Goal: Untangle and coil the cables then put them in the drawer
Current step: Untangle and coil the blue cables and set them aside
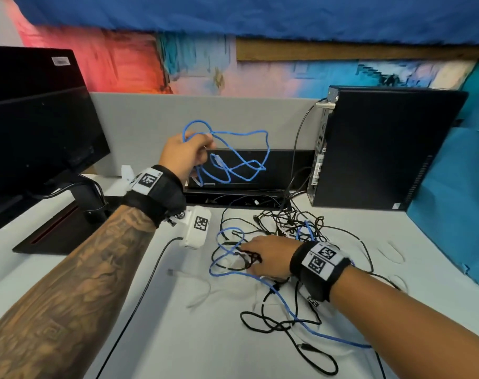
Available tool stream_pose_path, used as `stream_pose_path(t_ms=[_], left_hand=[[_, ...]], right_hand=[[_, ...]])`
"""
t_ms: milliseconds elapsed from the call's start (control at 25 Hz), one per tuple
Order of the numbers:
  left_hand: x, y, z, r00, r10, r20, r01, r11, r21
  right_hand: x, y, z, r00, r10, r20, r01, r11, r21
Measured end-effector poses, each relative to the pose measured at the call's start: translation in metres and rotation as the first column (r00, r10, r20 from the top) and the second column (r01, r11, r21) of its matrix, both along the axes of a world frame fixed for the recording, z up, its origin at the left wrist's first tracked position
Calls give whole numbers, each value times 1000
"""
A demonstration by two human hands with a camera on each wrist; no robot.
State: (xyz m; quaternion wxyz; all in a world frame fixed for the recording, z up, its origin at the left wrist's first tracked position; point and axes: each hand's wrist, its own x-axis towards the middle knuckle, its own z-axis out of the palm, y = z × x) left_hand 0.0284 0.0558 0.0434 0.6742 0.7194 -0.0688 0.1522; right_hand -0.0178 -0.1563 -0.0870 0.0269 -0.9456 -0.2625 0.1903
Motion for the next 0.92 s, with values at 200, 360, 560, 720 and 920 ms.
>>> stream_pose_path(t_ms=[200,360,560,720,920], left_hand=[[-2,7,6,996,-89,21,89,996,-14],[-2,0,-1,991,-135,17,134,991,9],[-4,14,-12,992,-122,-15,122,992,22],[-8,15,-22,987,-137,-88,141,989,38],[-25,1,-34,921,-352,-164,384,889,250]], right_hand=[[0,-13,21,998,-65,-21,67,994,91],[-5,-3,13,997,77,-26,-79,995,-68],[9,-45,30,993,-108,-42,98,976,-195],[16,-68,47,964,-241,115,258,949,-178],[3,-31,82,822,-469,323,-38,521,852]])
